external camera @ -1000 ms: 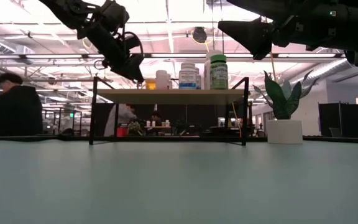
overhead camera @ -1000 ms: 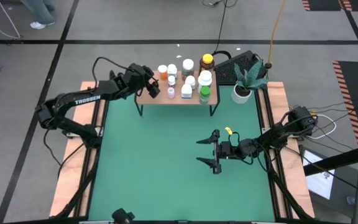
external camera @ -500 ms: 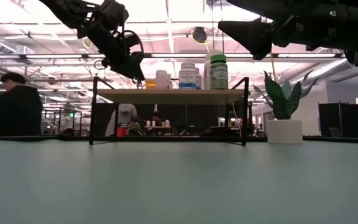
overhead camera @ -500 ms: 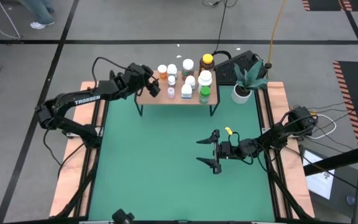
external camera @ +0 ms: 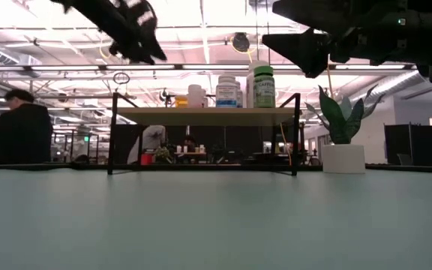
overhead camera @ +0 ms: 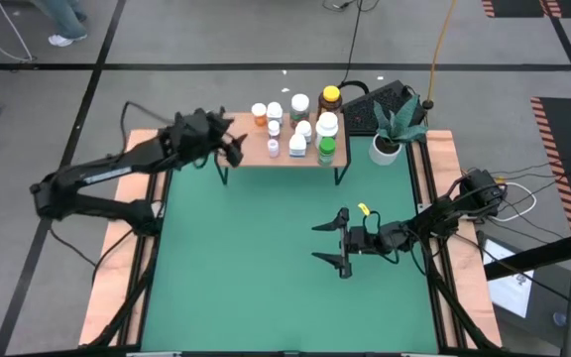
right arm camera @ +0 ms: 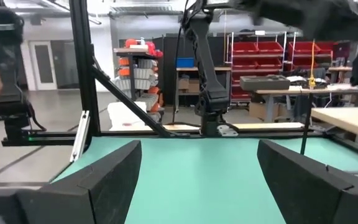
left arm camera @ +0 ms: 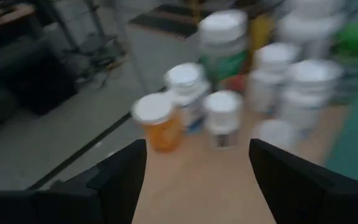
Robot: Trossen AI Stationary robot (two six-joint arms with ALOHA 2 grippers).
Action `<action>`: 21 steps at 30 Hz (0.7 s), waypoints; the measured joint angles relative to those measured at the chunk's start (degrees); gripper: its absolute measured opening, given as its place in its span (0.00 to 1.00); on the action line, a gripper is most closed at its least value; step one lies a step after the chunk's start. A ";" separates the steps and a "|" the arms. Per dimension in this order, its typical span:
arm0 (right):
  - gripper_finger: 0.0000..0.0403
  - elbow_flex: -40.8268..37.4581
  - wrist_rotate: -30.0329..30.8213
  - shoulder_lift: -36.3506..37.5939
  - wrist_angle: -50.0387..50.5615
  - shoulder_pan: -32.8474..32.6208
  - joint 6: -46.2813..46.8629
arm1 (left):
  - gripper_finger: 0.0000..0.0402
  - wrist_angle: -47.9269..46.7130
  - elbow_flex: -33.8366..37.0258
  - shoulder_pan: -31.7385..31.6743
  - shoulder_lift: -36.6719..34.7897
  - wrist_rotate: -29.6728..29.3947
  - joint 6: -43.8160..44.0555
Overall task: Pick and place medicine bottles onto shelf by color
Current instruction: Return to Home Position
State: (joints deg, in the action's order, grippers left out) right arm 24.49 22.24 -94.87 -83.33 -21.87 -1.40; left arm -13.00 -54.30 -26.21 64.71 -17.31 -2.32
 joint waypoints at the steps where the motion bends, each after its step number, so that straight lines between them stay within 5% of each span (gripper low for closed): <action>1: 0.78 0.00 0.00 0.00 0.08 0.00 0.68 | 0.71 0.21 1.15 1.57 -2.08 0.02 0.74; 6: 0.74 0.00 -3.80 0.00 1.02 0.00 2.69 | 0.71 7.19 12.48 11.35 -11.61 -0.44 6.19; 10: 0.58 0.00 -4.67 1.88 3.83 0.00 2.37 | 0.63 21.46 25.12 20.60 -15.75 -1.43 8.64; 14: 0.31 0.00 -4.33 7.52 13.27 0.74 1.62 | 0.44 34.54 33.68 27.63 -16.20 -1.80 8.28; 18: 0.05 -0.80 -4.33 16.32 24.74 1.37 -1.38 | 0.20 35.85 35.42 31.56 -18.21 -1.83 4.40; 21: 0.03 -2.97 -4.57 24.18 30.64 1.36 -3.56 | 0.05 33.05 35.11 33.35 -22.74 -1.81 0.28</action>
State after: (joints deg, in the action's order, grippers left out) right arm 21.52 17.67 -70.69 -52.69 -20.51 -4.96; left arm 20.05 -19.19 7.14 41.97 -19.11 -2.04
